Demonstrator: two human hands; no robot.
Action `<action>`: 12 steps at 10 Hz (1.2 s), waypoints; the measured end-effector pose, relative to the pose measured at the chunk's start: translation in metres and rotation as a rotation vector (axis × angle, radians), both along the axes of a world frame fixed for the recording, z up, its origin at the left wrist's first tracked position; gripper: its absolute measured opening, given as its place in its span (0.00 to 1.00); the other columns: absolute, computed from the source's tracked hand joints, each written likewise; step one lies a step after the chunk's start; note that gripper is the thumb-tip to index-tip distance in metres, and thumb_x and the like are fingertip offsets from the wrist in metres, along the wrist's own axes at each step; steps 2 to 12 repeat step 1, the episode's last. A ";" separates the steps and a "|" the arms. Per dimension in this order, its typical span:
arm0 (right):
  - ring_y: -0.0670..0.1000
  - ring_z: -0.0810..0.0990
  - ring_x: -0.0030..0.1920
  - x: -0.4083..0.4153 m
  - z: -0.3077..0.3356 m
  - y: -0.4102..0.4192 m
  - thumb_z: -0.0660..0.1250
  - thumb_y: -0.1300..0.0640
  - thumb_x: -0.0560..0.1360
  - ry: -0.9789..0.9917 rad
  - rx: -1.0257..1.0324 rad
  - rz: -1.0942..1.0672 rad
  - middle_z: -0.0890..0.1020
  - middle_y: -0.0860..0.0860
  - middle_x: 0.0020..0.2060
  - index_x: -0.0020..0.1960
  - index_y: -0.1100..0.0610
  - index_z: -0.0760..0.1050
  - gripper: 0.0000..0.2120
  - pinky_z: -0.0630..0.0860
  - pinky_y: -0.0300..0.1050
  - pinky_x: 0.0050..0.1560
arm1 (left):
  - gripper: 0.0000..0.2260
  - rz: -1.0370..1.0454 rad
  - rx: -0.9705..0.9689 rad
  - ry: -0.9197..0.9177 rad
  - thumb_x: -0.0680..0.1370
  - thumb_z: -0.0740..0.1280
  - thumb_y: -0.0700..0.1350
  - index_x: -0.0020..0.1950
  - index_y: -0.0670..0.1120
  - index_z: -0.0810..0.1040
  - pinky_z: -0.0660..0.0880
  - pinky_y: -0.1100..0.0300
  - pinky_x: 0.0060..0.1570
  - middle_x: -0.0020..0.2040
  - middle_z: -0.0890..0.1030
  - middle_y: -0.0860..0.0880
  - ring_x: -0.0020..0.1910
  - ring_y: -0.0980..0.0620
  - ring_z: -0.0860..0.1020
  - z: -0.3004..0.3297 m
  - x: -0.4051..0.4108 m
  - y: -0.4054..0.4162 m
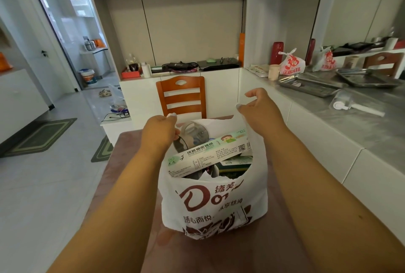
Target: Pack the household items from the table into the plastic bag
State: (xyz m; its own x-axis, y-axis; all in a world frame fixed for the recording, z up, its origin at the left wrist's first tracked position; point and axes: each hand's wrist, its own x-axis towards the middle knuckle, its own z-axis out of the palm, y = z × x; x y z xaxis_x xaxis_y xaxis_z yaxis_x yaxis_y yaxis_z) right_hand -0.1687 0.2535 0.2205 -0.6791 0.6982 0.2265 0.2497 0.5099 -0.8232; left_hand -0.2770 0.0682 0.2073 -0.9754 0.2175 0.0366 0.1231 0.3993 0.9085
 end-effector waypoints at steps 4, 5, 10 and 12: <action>0.52 0.78 0.51 0.002 0.001 -0.001 0.65 0.51 0.77 0.024 0.045 -0.019 0.79 0.52 0.53 0.67 0.51 0.65 0.20 0.69 0.43 0.46 | 0.13 0.030 -0.051 0.076 0.80 0.58 0.54 0.44 0.47 0.74 0.69 0.55 0.46 0.47 0.83 0.45 0.47 0.47 0.80 -0.002 -0.001 -0.001; 0.52 0.78 0.51 0.002 0.001 -0.001 0.65 0.51 0.77 0.024 0.045 -0.019 0.79 0.52 0.53 0.67 0.51 0.65 0.20 0.69 0.43 0.46 | 0.13 0.030 -0.051 0.076 0.80 0.58 0.54 0.44 0.47 0.74 0.69 0.55 0.46 0.47 0.83 0.45 0.47 0.47 0.80 -0.002 -0.001 -0.001; 0.52 0.78 0.51 0.002 0.001 -0.001 0.65 0.51 0.77 0.024 0.045 -0.019 0.79 0.52 0.53 0.67 0.51 0.65 0.20 0.69 0.43 0.46 | 0.13 0.030 -0.051 0.076 0.80 0.58 0.54 0.44 0.47 0.74 0.69 0.55 0.46 0.47 0.83 0.45 0.47 0.47 0.80 -0.002 -0.001 -0.001; 0.52 0.78 0.51 0.002 0.001 -0.001 0.65 0.51 0.77 0.024 0.045 -0.019 0.79 0.52 0.53 0.67 0.51 0.65 0.20 0.69 0.43 0.46 | 0.13 0.030 -0.051 0.076 0.80 0.58 0.54 0.44 0.47 0.74 0.69 0.55 0.46 0.47 0.83 0.45 0.47 0.47 0.80 -0.002 -0.001 -0.001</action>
